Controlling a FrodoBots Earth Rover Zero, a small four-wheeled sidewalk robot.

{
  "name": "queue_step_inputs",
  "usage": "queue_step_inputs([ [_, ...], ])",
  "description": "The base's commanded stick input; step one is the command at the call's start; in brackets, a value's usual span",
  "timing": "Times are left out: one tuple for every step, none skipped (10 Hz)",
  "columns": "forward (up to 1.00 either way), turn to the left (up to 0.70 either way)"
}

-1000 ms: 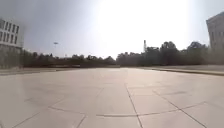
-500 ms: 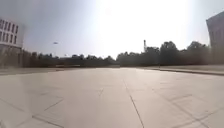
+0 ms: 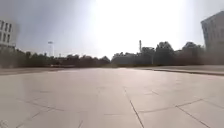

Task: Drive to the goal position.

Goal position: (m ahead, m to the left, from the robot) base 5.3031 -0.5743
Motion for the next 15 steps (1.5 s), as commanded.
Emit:
queue_step_inputs([
  [0.7,0.0],
  [0.7,0.0],
  [0.7,0.0],
  [0.7,0.0],
  [0.7,0.0],
  [0.7,0.0],
  [0.7,0.0],
  [0.7,0.0],
  [0.7,0.0],
  [0.7,0.0],
  [0.7,0.0],
  [0.7,0.0],
  [0.7,0.0],
  [0.7,0.0],
  [0.7,0.0],
])
